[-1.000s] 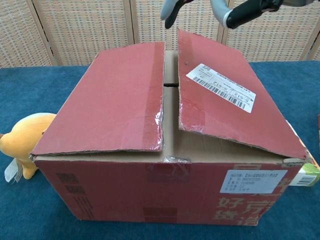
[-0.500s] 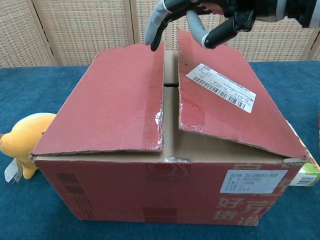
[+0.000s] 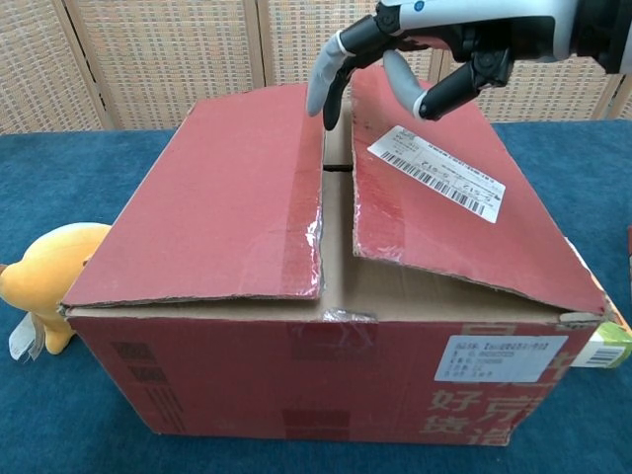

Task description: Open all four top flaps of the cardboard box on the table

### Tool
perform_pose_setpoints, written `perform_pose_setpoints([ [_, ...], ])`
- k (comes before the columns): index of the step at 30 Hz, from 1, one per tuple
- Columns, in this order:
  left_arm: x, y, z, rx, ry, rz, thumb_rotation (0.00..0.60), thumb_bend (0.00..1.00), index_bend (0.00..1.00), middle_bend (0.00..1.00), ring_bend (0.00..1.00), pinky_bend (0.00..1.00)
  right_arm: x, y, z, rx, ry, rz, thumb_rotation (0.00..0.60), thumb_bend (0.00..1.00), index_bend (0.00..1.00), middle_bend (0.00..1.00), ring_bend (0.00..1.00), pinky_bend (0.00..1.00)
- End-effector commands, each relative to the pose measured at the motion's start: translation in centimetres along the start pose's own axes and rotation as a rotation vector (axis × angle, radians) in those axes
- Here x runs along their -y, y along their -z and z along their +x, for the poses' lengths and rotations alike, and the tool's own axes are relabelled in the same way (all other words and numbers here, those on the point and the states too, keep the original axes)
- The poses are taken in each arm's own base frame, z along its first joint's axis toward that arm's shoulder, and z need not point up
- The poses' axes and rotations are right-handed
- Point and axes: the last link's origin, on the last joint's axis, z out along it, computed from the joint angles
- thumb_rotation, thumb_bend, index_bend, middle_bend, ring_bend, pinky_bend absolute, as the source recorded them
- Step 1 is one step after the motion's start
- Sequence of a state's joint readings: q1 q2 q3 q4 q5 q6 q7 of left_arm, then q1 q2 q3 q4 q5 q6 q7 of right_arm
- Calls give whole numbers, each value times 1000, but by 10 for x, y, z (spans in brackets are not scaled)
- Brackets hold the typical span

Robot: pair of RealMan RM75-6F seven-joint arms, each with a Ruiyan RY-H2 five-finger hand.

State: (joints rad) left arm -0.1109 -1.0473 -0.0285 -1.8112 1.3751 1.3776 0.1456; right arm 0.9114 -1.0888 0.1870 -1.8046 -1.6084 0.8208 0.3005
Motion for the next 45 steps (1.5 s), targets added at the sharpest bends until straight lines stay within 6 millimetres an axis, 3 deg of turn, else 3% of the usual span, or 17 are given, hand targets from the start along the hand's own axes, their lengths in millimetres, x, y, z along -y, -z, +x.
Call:
perform_pose_setpoints([
  [1,0,0,0,1,1,-1,508,212,63,0,0,0,0,0,0,3,6,-3,600,1000,287,337,30,0],
  [21,-3,0,-2,8,6,-14,506,213,63,0,0,0,-6,11,7,-17,37,-30,600,1000,293,454,68,0],
  [45,-6,-6,2,-8,-2,-27,508,212,63,0,0,0,-20,59,58,-132,145,-158,600,1000,293,456,69,0],
])
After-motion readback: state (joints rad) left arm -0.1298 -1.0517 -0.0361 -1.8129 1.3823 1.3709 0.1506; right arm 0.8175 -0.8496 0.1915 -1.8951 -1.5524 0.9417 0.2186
